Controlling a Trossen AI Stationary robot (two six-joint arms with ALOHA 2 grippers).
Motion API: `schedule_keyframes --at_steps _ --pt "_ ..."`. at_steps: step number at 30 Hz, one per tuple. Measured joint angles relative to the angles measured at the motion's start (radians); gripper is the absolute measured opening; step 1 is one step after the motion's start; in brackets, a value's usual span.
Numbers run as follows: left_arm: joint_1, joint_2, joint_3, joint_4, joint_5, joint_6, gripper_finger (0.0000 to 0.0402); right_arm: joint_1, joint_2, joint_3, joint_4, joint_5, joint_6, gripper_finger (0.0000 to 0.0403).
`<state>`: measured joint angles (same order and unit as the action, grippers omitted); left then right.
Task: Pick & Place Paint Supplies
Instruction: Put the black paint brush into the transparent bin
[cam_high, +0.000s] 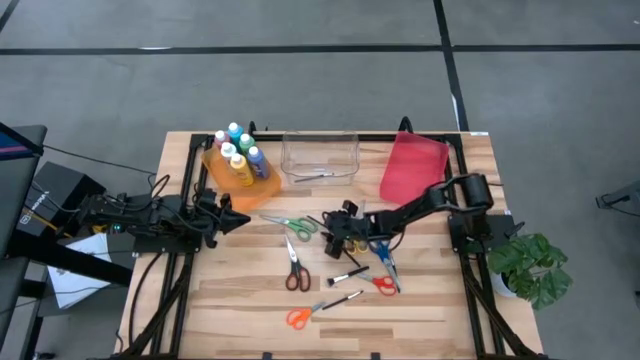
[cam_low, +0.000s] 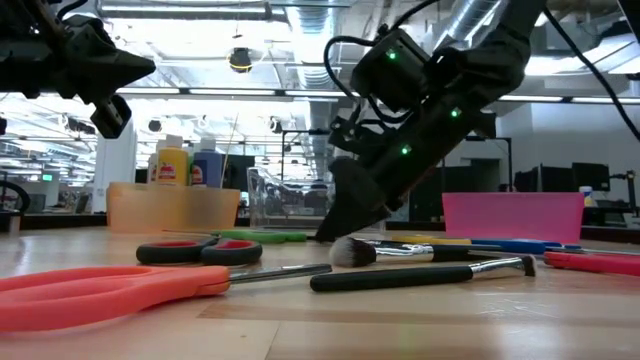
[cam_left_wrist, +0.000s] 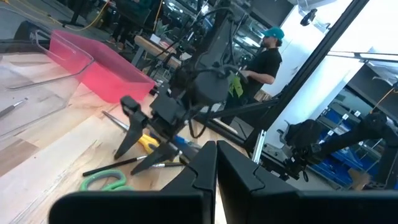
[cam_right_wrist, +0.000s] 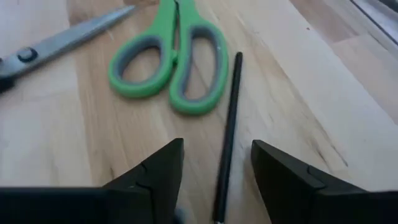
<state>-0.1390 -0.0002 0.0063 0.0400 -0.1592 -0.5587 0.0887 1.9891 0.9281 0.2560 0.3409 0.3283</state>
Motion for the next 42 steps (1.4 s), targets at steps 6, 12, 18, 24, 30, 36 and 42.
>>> schedule_keyframes --at_steps 6,12,18,24,30,36,42 --pt "0.0 0.0 0.0 0.002 0.0 0.0 0.0006 0.006 0.02 0.002 0.002 0.018 0.053 0.0134" --pt "0.0 0.0 0.0 0.003 0.0 0.0 0.0006 0.006 0.022 0.001 -0.007 0.022 0.088 0.0024" --pt "0.0 0.0 0.0 0.003 0.0 0.0 0.0006 -0.008 0.023 0.0 -0.009 0.005 0.125 0.0019" --pt "0.0 0.0 0.0 0.004 0.0 0.0 0.0006 -0.027 -0.018 -0.004 -0.025 -0.013 0.139 0.0006" --pt "0.0 0.0 0.0 0.004 0.0 0.0 0.0006 -0.055 -0.076 -0.007 -0.035 -0.018 0.118 0.0001" --pt "0.0 0.0 0.0 0.004 0.0 0.0 0.0006 -0.071 -0.133 -0.005 -0.043 -0.017 0.106 0.0002" --pt "0.0 0.0 0.0 0.004 0.0 0.0 0.0006 -0.072 -0.152 0.022 -0.145 -0.2 0.006 0.0038"
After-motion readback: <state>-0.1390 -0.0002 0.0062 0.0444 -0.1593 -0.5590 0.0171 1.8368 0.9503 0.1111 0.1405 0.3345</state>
